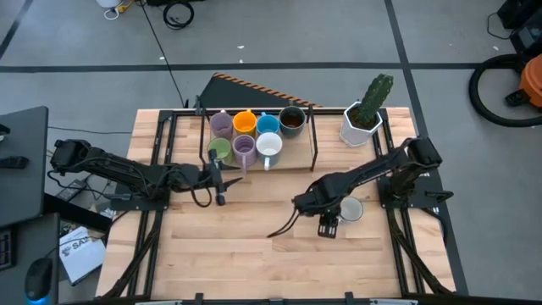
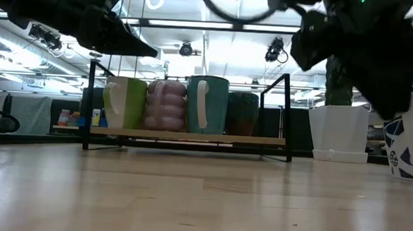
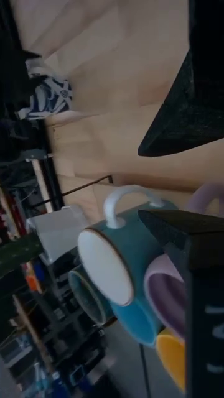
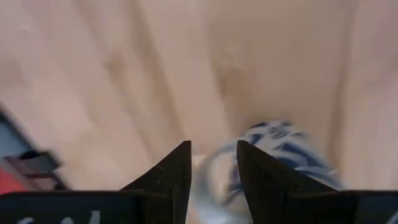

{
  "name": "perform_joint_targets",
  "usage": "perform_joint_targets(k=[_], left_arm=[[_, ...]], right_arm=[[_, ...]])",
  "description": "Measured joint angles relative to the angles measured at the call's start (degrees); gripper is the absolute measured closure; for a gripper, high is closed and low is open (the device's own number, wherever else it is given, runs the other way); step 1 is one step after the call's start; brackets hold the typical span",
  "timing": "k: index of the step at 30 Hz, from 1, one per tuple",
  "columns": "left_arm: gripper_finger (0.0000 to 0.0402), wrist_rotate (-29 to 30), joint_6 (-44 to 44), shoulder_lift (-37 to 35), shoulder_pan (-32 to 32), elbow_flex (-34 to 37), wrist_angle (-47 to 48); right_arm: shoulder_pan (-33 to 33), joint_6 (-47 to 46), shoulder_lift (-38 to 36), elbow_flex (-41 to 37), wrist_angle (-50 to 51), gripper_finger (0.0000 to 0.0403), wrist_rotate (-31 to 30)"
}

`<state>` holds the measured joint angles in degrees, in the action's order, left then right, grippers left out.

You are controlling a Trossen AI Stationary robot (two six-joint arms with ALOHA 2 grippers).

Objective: Place coffee mugs
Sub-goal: Put the blue white mug on the shelf

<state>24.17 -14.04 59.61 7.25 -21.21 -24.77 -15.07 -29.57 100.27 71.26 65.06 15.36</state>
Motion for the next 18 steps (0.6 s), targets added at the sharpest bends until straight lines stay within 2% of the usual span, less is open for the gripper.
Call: perform_joint_targets(k=[3, 8, 14, 18], left_arm=[[0.0246, 0.0, -3.51, 0.0, 0.0, 0.0, -2.03], [0.0246, 0.0, -9.04, 0.0, 0.0, 0.0, -4.73], [0.0246, 0.0, -12.55, 0.0, 0.0, 0.0, -7.57], [0.0246, 0.01, -12.77, 0.0, -0.07, 0.0, -9.52]], right_arm=[[-1.1, -3.85, -0.78, 0.8, 0.3, 0.0269, 2.08], [-3.11, -11.42, -3.7, 0.87, 0.47, 0.0269, 2.3], [-4.42, -22.4, -8.17, 0.92, 0.36, 0.0269, -3.72], [-4.24, -30.53, -9.64, 0.96, 4.47, 0.0269, -7.2]])
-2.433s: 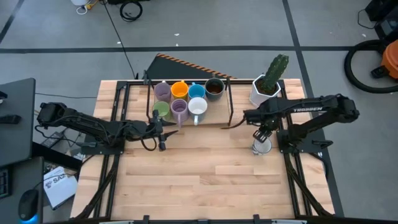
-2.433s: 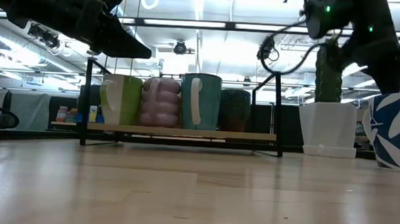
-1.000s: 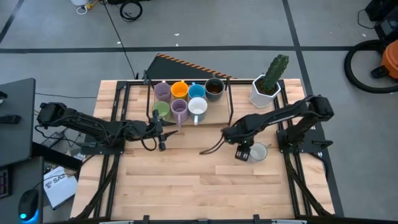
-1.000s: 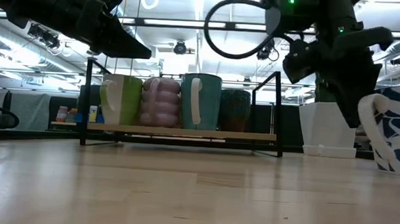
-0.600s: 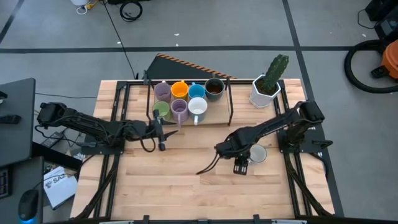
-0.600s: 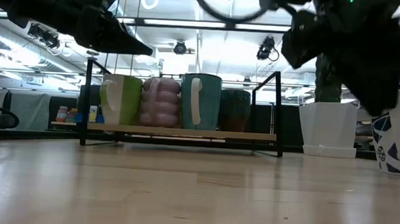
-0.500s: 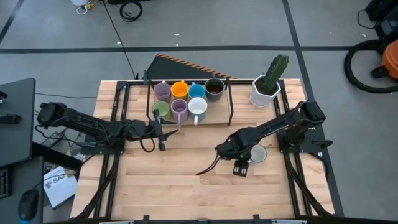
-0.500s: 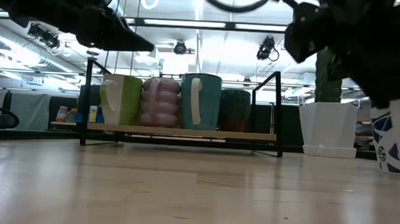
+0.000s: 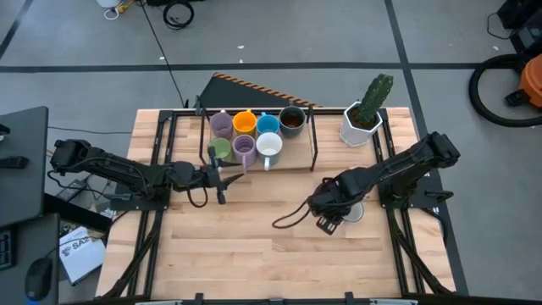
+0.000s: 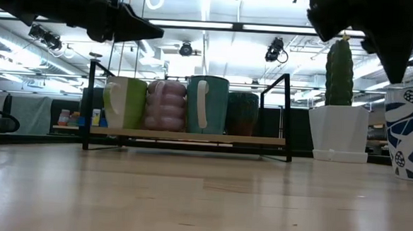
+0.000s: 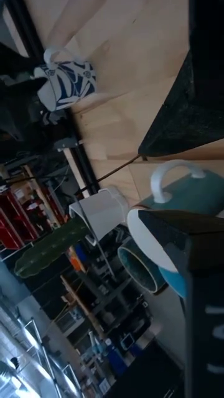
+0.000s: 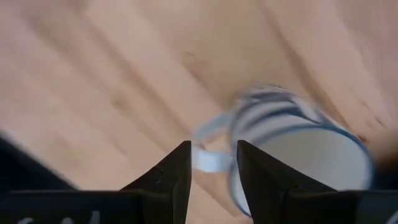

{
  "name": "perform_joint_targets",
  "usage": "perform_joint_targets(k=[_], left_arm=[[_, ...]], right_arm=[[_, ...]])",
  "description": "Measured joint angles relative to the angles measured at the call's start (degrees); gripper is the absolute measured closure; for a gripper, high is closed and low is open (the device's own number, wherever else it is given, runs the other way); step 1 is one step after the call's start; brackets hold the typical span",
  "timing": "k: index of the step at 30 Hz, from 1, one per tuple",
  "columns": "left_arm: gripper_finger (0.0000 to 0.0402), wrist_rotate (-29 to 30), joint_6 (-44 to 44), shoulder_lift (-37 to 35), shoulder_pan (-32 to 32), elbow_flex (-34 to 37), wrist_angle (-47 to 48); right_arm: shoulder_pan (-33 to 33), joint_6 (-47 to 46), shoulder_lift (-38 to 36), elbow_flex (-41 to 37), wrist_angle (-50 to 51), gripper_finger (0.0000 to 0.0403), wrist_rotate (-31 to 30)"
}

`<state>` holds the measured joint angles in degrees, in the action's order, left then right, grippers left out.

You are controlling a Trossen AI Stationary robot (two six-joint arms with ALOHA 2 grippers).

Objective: Place coffee mugs
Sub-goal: Put the blue white mug on the shelf

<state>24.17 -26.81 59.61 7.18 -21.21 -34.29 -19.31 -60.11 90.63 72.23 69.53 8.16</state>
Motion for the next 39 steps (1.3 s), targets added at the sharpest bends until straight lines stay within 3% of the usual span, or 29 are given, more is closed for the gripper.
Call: perform_joint_targets(k=[8, 21, 26, 33, 39], left_arm=[[0.0246, -0.01, -0.68, 0.0, 0.0, 0.0, -1.13], [0.0246, -0.01, -0.54, 0.0, 0.0, 0.0, -1.05], [0.0246, -0.01, -0.44, 0.0, 0.0, 0.0, -1.02], [0.0246, -0.01, -0.42, 0.0, 0.0, 0.0, -0.8], [0.0246, -0.02, 1.1, 0.0, 0.0, 0.0, -0.5]], right_arm=[[-0.02, -5.05, 1.55, 0.0, 5.15, 0.0269, 0.82], [0.86, 1.95, 8.73, -0.02, 4.22, 0.0271, -0.79], [1.13, 5.43, 9.57, -0.04, 3.89, 0.0297, -1.6], [1.14, 14.83, 9.44, 0.0, 3.41, 0.037, -3.26], [1.83, 23.47, 8.5, 1.2, 3.88, 0.0375, -7.53]])
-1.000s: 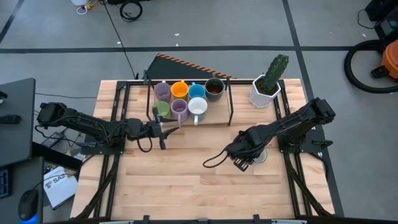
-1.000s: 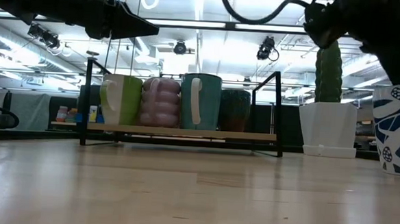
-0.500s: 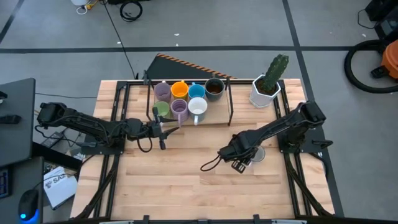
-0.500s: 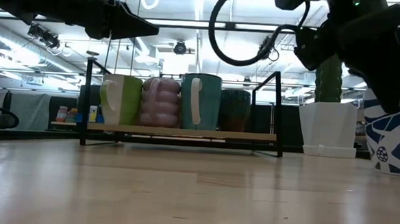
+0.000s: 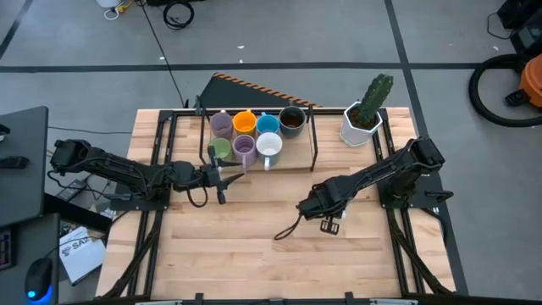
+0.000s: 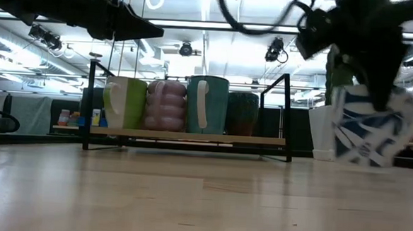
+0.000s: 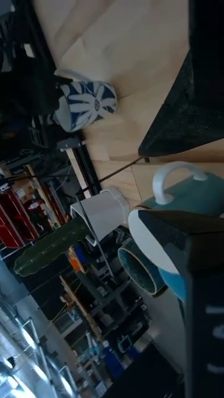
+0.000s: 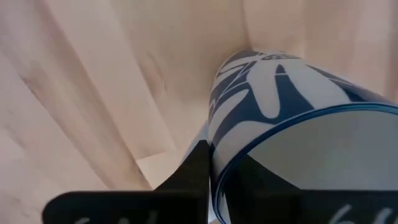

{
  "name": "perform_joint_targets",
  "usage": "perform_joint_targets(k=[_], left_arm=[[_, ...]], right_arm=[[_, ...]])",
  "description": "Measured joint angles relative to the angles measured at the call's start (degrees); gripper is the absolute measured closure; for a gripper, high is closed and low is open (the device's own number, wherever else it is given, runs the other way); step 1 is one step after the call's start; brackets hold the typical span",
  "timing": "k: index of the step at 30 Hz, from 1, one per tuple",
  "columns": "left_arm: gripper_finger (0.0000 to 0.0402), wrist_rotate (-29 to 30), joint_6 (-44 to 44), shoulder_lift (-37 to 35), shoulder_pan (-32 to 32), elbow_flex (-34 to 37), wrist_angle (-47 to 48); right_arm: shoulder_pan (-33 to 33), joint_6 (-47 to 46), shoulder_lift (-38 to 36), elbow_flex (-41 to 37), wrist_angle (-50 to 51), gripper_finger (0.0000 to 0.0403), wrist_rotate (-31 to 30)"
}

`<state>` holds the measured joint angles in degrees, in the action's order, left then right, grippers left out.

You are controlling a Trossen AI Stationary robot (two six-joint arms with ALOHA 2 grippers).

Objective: Place coffee mugs
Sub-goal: Put the blue white mug on the shelf

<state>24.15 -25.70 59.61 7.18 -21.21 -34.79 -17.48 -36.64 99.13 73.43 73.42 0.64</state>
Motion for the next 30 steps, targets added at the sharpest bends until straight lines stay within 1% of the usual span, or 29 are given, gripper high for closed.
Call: perform_joint_targets(k=[4, 8, 14, 22, 27, 30], left_arm=[[0.0246, -0.01, 3.42, 0.0, 0.0, 0.0, 0.13], [0.0246, -0.01, 8.6, 0.0, 0.0, 0.0, 0.77], [0.0246, -0.02, 15.23, 0.0, 0.11, 0.0, 5.1], [0.0246, -0.03, 23.79, 0.0, 0.22, 0.0, 6.51], [0.0246, -0.01, 24.03, 0.0, 0.2, 0.0, 6.81], [0.0246, -0.01, 23.97, 0.0, 0.2, 0.0, 6.8]], right_arm=[[1.86, 2.74, -0.24, 4.75, 0.99, 0.0367, -2.67], [4.44, 5.6, 0.02, 10.6, 0.75, 0.0365, -3.98], [8.85, 13.34, 0.09, 16.61, 0.64, 0.0368, -7.21], [14.8, 22.92, 0.11, 18.4, -1.49, 0.0368, -7.56], [17.51, 27.26, 0.14, 18.4, -4.15, 0.0368, -6.85], [18.5, 27.88, 0.2, 18.4, -5.37, 0.0368, -5.65]])
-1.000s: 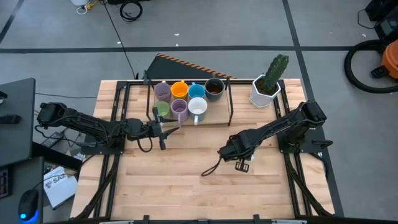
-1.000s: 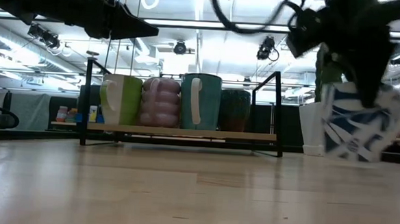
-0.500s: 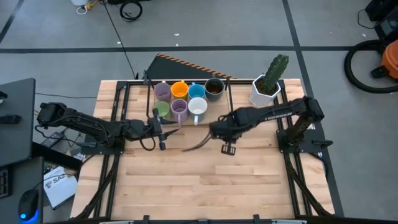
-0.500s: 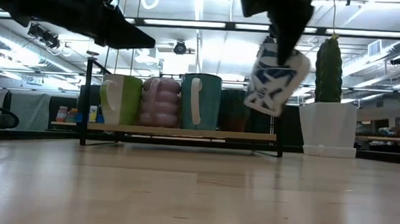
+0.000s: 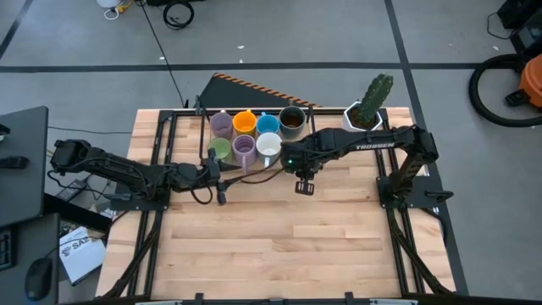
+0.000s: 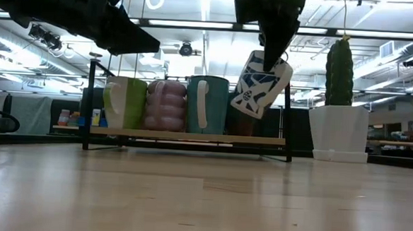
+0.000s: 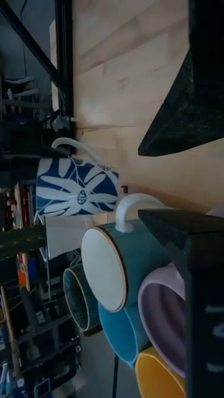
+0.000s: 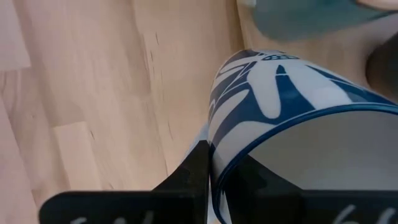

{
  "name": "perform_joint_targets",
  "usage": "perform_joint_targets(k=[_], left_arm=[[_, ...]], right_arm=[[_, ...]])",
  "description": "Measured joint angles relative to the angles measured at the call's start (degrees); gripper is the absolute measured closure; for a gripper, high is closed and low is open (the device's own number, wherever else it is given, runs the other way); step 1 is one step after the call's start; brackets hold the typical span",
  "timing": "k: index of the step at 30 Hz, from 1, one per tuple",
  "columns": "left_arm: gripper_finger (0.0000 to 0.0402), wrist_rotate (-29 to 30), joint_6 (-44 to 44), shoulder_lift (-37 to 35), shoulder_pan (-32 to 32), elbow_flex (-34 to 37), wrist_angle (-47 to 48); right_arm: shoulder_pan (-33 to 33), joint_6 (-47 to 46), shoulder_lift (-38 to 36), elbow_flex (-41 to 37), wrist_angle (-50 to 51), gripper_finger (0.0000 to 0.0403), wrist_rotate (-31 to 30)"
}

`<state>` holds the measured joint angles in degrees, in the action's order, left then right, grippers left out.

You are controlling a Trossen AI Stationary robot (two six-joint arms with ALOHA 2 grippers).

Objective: Place coffee mugs
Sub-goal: Put the blue white mug on the shelf

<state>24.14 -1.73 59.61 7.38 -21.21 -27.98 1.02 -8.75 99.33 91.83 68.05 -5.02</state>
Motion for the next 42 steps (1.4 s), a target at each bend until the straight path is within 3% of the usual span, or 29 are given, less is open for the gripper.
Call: perform_joint_targets(k=[5, 12, 17, 30, 42], left_arm=[[0.0246, 0.0, -1.48, 0.0, -0.02, 0.0, -0.56], [0.0246, 0.0, -1.97, 0.0, -0.02, 0.0, -0.77], [0.0246, 0.0, -2.39, 0.0, -0.02, 0.0, -0.7], [0.0246, 0.02, -2.41, 0.0, -0.02, 0.0, -0.4], [0.0246, 0.02, -2.41, 0.0, -0.02, 0.0, 0.39]], right_arm=[[0.38, -0.07, 3.26, 1.89, 2.08, 0.0368, 1.79], [-0.07, 1.83, 11.77, 13.51, 12.79, 0.0368, 0.99], [1.66, 4.24, 15.16, 17.72, 15.83, 0.0367, -0.42], [9.75, 9.97, 16.13, 17.86, 15.69, 0.0365, -1.33], [11.58, 12.44, 18.58, 17.88, 14.62, 0.0362, -1.39]])
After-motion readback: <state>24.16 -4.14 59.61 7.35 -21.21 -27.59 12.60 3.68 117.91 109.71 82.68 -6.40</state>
